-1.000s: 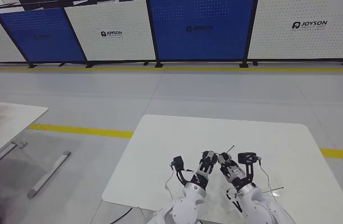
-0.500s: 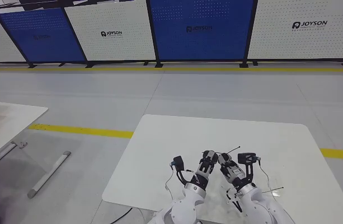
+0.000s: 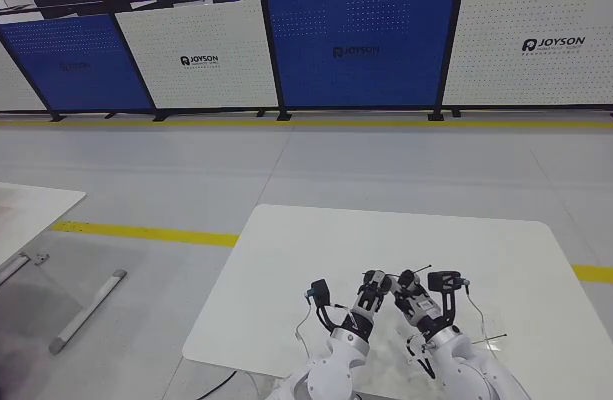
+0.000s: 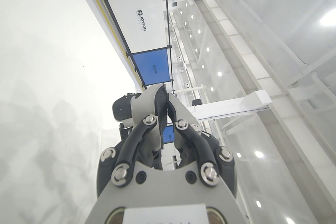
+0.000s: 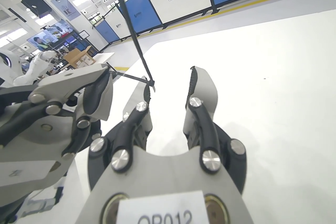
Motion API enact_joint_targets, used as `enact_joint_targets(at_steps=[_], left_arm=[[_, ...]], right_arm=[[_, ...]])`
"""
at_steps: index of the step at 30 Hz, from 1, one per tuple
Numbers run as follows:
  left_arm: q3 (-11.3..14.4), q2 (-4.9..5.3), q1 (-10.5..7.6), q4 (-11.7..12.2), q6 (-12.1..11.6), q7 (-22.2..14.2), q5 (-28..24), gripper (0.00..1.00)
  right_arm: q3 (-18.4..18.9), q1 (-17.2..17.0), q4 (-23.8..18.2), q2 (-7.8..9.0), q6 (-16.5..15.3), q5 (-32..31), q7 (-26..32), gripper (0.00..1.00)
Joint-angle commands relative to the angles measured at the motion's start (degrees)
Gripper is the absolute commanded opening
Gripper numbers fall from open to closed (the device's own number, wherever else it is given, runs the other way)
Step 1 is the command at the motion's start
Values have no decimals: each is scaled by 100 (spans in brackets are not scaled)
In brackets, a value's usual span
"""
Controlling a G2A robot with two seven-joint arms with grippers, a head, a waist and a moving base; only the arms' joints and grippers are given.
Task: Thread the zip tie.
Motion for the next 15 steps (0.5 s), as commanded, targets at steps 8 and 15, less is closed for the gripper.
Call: enact_joint_targets(at_steps=[8,15], left_arm=[[-14,-13,12,11,42,-10,47,0],[-21,-25,19,19,36,12,81,0]], right_arm=[[7,2,-71,-3,27,-20,0,22],[-11,0,-73,-10,87,-62,-21,0]])
